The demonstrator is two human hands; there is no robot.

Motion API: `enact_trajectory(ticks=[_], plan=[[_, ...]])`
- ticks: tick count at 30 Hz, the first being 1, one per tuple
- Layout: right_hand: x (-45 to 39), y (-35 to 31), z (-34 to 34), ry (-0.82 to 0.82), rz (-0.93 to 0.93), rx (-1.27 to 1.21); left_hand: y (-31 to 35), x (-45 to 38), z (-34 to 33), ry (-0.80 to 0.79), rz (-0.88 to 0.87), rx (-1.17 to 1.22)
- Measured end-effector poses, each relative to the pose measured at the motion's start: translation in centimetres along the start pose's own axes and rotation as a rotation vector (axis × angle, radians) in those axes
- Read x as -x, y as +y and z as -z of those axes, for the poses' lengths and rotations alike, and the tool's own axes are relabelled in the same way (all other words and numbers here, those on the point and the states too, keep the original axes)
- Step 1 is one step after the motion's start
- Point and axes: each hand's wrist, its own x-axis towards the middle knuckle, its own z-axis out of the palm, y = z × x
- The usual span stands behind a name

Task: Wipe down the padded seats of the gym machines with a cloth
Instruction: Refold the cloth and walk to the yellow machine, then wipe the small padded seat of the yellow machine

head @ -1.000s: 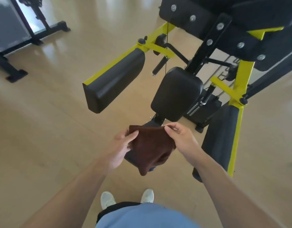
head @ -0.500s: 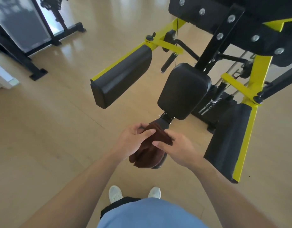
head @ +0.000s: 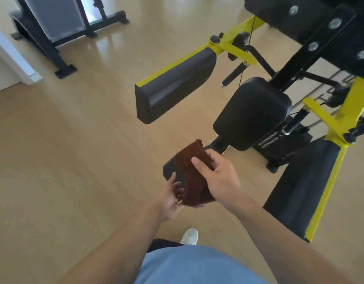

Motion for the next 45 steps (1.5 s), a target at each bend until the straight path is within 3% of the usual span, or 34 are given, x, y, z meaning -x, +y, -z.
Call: enact_trajectory(ticks=[4, 8, 11, 15, 19, 24, 27, 28, 31, 32, 36, 42, 45], plan=[[-0.1, 0.0, 0.1, -0.03, -0.161, -0.251, 0.6, 0.0, -0.8, -0.284, -0.127, 0.165], [-1.4, 1.7, 1.5, -0.04, -0.302, -0.225, 1.5, 1.4, -1.6, -0.548, -0.011, 0.161], [-1.5, 3.3, 2.0, -0.051, -0.305, -0.121, 2.0, 1.3, -2.3, -0.503, 0.007, 0.086], [-1.2, 4.7, 2.0, 0.026, -0.252, 0.124, 2.4, 1.8, -3.6, -0.502, 0.198, 0.181], [-1.5, 4.8, 2.1, 0.121, -0.362, 0.359, 2.6, 1.2, -3.2, -0.487, 0.212, 0.156], [-2.1, 6.1, 2.0, -0.026, -0.515, 0.18, 2.8, 1.0, -2.5, -0.47, 0.27, 0.115], [-2.3, 7.1, 1.0, 0.02, -0.475, 0.103, 2.7, -0.5, -1.5, -0.503, 0.112, 0.099], [-2.6, 7.8, 0.6, 0.043, -0.476, 0.066, 2.8, -1.4, -0.9, -0.495, 0.141, 0.121], [-3.6, 10.2, -0.4, 0.131, -0.495, -0.02, 3.0, -4.4, 2.6, 0.129, 0.194, -0.108], [-4.3, 11.2, -0.5, 0.163, -0.503, -0.001, 3.1, -5.1, 3.8, 0.225, 0.157, -0.2], [-7.7, 15.2, -0.7, 0.273, -0.585, 0.13, 4.4, -6.9, 6.1, 0.281, 0.075, -0.416], [-13.3, 18.5, -1.0, 0.237, -0.524, -0.009, 6.8, -11.7, 6.9, 0.275, -0.128, -0.611], [-15.7, 20.7, -1.1, 0.218, -0.548, 0.124, 7.1, -14.9, 7.9, 0.322, -0.213, -0.703]])
